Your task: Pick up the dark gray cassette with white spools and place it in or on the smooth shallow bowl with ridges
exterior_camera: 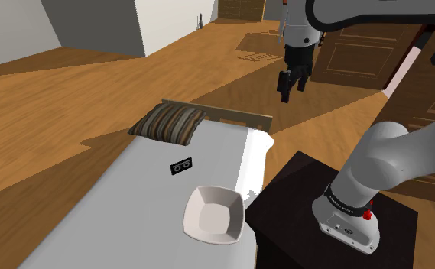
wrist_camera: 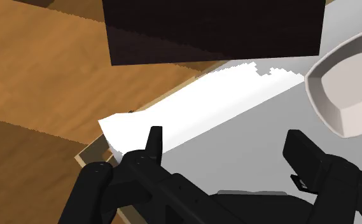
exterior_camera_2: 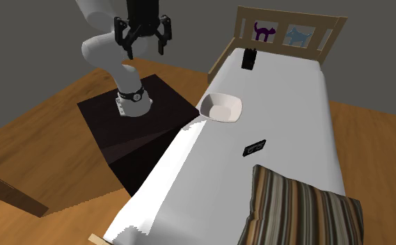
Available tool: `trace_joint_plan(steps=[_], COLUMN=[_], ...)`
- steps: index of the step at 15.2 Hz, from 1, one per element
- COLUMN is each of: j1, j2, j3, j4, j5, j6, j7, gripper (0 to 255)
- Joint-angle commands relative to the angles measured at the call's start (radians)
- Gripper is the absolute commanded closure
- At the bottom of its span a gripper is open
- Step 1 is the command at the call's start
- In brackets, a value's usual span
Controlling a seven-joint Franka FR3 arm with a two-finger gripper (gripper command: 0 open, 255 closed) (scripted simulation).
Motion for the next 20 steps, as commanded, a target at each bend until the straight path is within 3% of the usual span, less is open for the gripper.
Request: trace_joint_plan(steps=[1,10,20], j1=[0.0,0.063,0.125], j2=[0.0,0.276,0.63], j3=[0.0,-0.029,-0.021], j4=[0.0,-0.017,0.081], j5=[0.0,-0.02,-0.022], j6=[0.0,0.306,0.576], j7=[0.0,-0.185,-0.377], gripper=[0,0,0])
